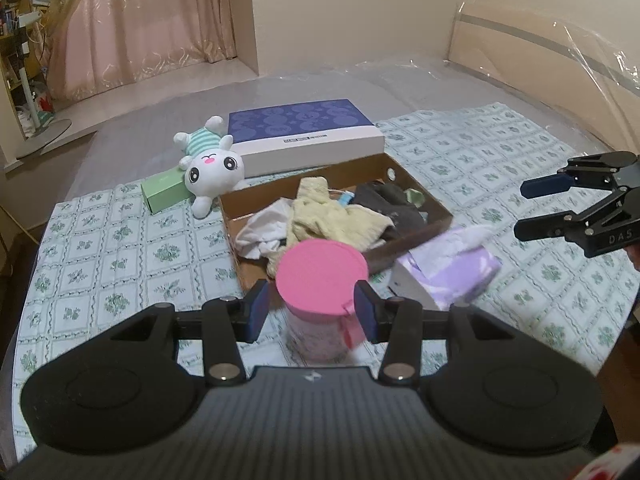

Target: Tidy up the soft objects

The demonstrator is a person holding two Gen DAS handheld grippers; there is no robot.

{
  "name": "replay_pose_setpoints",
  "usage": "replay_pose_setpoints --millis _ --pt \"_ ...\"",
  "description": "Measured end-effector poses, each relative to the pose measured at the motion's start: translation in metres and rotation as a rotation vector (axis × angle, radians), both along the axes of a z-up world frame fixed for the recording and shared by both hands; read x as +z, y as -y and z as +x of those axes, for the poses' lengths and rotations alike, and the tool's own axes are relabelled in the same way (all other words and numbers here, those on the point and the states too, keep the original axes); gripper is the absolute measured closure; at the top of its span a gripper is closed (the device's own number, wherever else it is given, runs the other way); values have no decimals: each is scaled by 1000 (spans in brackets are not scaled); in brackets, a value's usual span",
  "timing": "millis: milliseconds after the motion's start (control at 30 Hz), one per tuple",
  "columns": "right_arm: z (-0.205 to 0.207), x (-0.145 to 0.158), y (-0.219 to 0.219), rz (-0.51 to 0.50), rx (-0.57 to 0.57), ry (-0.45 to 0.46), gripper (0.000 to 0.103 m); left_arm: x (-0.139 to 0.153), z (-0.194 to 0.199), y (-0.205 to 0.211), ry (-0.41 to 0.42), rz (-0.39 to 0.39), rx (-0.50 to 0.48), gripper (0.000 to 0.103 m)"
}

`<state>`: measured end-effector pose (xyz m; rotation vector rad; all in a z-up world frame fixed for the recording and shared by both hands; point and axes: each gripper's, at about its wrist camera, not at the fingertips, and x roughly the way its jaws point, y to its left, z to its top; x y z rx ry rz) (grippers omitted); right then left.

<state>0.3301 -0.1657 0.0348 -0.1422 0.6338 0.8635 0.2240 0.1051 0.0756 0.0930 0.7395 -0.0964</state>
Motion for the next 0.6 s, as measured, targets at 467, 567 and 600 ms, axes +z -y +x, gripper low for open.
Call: replay_pose_setpoints --millis 467,567,600 --pt "-79 -9 15 -8 -48 -9 34 -18 -65 25 -35 -23 20 60" --pt "-91 -15 17 -3 -61 -29 34 -26 -78 29 -44 -9 32 60" --pt "-95 -18 17 1 -71 -44 34 -28 -80 29 -48 -3 37 60"
